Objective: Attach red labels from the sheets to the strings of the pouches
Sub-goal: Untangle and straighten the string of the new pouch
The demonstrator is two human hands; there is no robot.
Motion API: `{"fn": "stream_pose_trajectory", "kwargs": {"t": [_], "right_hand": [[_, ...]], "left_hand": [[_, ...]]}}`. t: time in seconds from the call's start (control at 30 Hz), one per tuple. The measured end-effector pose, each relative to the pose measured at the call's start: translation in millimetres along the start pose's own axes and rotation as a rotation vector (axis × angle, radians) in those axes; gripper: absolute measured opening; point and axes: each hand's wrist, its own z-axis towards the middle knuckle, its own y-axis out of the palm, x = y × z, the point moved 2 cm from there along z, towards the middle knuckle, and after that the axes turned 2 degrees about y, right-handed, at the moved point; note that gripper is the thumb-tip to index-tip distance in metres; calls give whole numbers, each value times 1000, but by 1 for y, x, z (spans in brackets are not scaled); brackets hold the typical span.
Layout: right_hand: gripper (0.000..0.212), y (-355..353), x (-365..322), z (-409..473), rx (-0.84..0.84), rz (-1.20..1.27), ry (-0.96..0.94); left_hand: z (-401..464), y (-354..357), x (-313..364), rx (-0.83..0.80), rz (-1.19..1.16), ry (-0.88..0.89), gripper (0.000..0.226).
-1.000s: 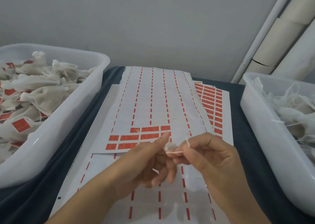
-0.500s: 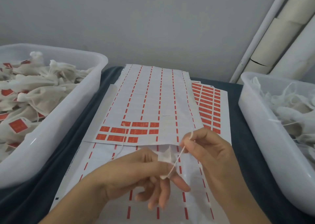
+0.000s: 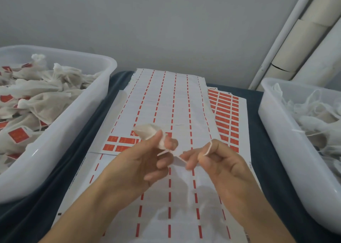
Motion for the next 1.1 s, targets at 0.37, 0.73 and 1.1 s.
{"fn": "stream_pose_trajectory", "kwargs": {"t": [0.37, 0.73, 1.1], "right_hand": [[13, 16, 16, -1, -82, -219, 14], [17, 8, 19, 2, 258, -396, -102], [16, 16, 21, 1, 106, -296, -109]], "left_hand": [[1, 8, -18, -269, 654, -387, 30], [13, -11, -17, 128, 26, -84, 22], [1, -2, -11, -169, 181, -210, 36]]}}
